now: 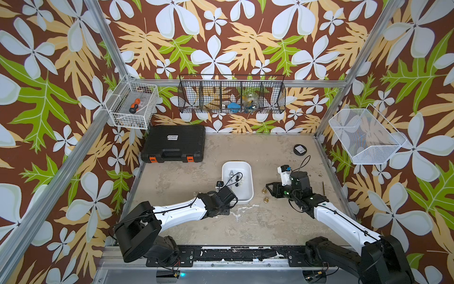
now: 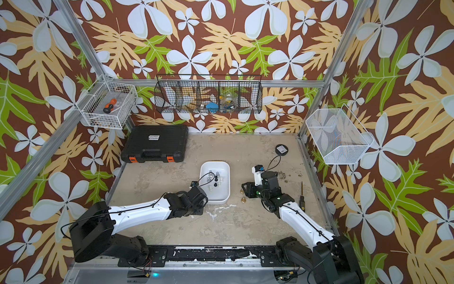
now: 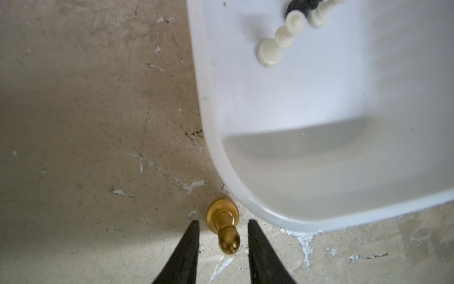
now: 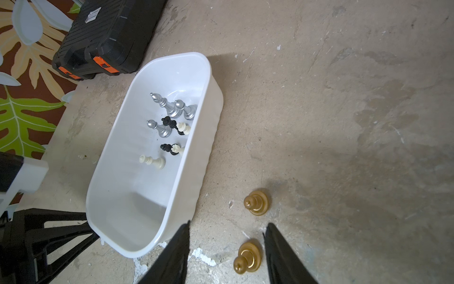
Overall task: Put the chess pieces into the storage box
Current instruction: Pick up the chess piece at the center of the board.
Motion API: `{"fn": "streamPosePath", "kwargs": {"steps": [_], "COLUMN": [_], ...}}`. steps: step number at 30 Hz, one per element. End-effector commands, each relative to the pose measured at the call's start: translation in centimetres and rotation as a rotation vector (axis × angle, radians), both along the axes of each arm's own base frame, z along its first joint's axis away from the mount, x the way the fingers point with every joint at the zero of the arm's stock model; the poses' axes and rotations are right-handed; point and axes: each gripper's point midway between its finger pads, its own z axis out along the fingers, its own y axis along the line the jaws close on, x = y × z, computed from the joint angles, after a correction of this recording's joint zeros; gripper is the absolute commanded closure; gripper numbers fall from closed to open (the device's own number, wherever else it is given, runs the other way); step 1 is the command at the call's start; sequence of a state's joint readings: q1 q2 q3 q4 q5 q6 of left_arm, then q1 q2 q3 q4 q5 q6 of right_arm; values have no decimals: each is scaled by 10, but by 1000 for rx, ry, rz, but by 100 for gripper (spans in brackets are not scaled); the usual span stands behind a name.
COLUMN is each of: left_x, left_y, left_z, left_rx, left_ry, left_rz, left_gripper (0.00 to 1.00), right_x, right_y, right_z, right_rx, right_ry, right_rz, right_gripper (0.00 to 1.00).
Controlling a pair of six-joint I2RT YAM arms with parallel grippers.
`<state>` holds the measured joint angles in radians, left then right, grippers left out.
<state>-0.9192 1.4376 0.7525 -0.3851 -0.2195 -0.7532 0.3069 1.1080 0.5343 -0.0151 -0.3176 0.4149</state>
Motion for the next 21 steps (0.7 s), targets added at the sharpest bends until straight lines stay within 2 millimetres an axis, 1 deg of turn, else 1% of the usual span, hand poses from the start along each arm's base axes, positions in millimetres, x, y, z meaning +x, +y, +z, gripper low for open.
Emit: {"fn": "streamPosePath", "kwargs": {"steps": [1, 5, 8, 10, 17, 21], "left_x": [0, 1, 2, 2, 1, -1], "left_y": [-3, -2, -2, -2, 2, 3], "left_z": [-2, -4, -5, -6, -9, -9], "left_rx": [3, 11, 15, 18, 32, 36], "left_ry": [-3, -10, -9, -8, -7, -6], "left_rz": [-14, -11, -12, -13, -12, -13], "left_gripper": [65, 70, 71, 75, 81, 88], "right_x": [3, 3, 3, 3, 3, 3], "right_y": [1, 1, 1, 1, 0, 0], "right_z": [5, 5, 5, 5, 6, 7], "right_rx": [4, 4, 4, 4, 3, 4], "right_ry": [-24, -24, -27, -26, -29, -31], "right_rz": [1, 2, 3, 3, 1, 1], "right_gripper": [49, 49, 49, 49, 49, 49]}}
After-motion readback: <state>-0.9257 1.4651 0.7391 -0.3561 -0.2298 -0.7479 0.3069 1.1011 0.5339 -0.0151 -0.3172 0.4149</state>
